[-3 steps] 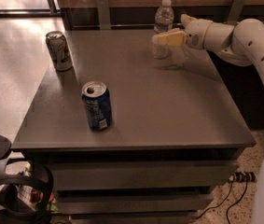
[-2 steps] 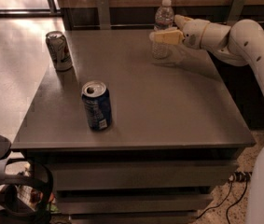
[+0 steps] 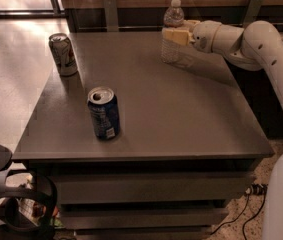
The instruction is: Move water bottle near pepsi can
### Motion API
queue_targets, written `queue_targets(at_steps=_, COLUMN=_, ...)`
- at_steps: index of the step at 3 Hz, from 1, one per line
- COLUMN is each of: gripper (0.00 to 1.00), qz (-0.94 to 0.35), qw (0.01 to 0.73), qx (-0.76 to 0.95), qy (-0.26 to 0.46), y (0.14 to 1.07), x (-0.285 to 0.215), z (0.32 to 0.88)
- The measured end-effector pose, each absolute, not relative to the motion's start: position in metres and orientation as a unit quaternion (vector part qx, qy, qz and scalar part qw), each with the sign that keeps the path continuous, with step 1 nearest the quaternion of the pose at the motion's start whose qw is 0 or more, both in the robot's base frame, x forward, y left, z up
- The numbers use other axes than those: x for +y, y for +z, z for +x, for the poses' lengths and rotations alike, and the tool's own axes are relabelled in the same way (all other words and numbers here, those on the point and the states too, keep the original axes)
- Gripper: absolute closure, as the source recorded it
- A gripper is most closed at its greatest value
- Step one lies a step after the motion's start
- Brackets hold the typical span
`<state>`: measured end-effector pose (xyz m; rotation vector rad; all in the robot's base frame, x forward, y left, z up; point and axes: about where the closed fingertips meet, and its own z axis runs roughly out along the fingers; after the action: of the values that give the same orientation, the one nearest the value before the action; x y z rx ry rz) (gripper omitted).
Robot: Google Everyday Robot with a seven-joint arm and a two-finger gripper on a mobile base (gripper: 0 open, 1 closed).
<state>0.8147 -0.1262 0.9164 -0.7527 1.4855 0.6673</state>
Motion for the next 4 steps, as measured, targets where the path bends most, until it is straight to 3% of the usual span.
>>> queue_targets(at_steps=1, gripper=0.95, qz=-0.329, qw=0.623, qx=0.647, qy=0.292, y=0.916, x=-0.123, z=0.815)
queue_targets(at_steps=2, gripper=1.0, qz=-0.33, qw=0.623, qx=0.646, qy=0.293, y=0.916, x=-0.121, z=0.815)
queue_targets(at_steps=4, gripper=1.0, qz=-0.356, qw=0.592, qx=0.658, qy=0.3, y=0.941, x=-0.112, z=0.793)
